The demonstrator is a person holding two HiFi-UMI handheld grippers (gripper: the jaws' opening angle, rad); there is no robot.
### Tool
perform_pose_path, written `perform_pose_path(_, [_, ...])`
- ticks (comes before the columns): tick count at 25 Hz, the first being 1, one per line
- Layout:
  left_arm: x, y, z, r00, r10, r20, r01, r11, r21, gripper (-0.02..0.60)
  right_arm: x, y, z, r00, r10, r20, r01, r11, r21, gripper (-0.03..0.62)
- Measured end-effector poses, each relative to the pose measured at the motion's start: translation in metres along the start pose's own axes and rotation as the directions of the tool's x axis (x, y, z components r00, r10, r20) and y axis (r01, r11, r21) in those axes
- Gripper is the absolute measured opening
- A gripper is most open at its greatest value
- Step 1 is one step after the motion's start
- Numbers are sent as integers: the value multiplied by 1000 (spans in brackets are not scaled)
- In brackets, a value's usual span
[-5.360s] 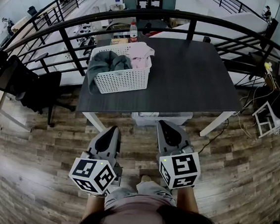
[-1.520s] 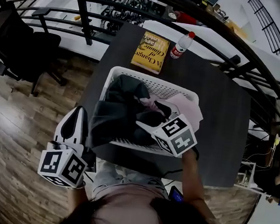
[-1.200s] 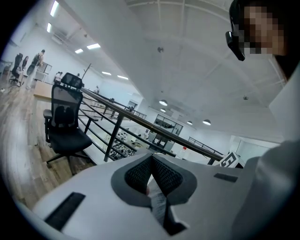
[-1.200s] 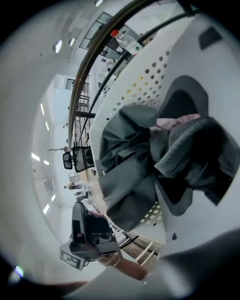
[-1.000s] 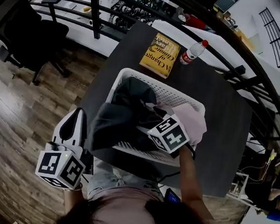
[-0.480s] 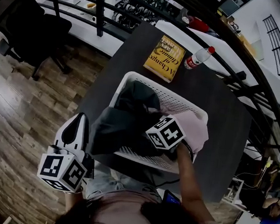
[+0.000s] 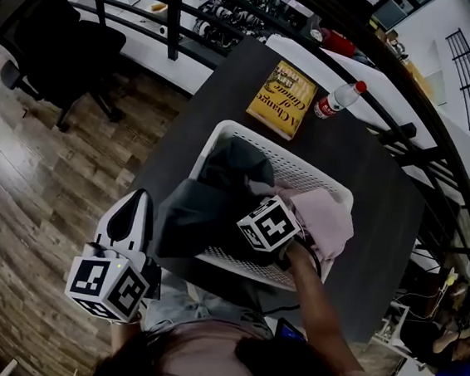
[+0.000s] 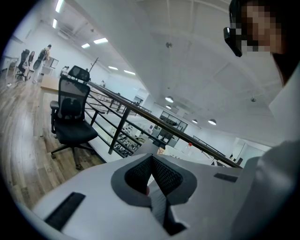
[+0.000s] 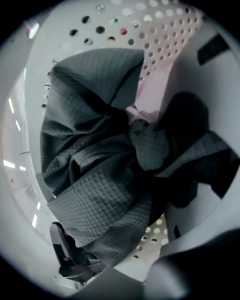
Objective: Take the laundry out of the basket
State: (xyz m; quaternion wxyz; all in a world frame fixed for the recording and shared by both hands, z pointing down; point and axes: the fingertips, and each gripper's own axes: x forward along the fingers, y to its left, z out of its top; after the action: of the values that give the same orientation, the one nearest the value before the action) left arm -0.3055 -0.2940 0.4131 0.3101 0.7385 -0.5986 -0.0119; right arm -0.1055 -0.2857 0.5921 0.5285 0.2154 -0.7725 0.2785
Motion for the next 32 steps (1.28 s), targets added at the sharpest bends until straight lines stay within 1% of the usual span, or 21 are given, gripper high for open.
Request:
perform_pose_path(3, [-2, 0, 1, 1000, -7, 6, 7, 1000, 6, -2, -8, 4, 3, 999, -31, 32, 32, 999, -20, 209])
perform_pose_path(5, [-4, -2, 2, 1000, -17, 15, 17, 1000, 12, -2, -17, 5, 5, 997, -61, 51, 63, 997, -35, 201])
perform_pose_path(8, [-7, -5, 5, 999, -36, 19, 36, 999, 21, -2, -34, 7, 11, 988, -126, 86, 131, 990, -56, 195])
perform_pose_path(13, [-12, -15, 10, 996, -83, 24, 82, 996, 41, -2, -69, 11, 19, 962, -229, 146, 242, 967, -77, 189])
perform_pose_path(16, [-13, -23, 13, 993, -117, 24, 116, 992, 54, -2, -92, 12, 22, 936, -298, 189, 317, 945, -78, 189])
perform_pose_path(19, [-17, -29, 13, 987, -157, 21, 155, 985, 72, -2, -114, 15, 23, 901, -370, 227, 393, 917, -65, 189])
perform_pose_path(22, [-20, -36, 17, 980, -197, 18, 195, 977, 90, -2, -132, 16, 25, 868, -423, 259, 446, 894, -36, 189])
perform_pose_path(27, [-25, -47, 19, 967, -256, -10, 255, 959, 124, -2, -161, 23, 27, 825, -479, 299, 499, 867, 14, 189])
perform_pose_path(32, [-26, -54, 20, 957, -288, -31, 289, 946, 148, -2, -192, 29, 27, 780, -520, 348, 535, 843, 61, 189])
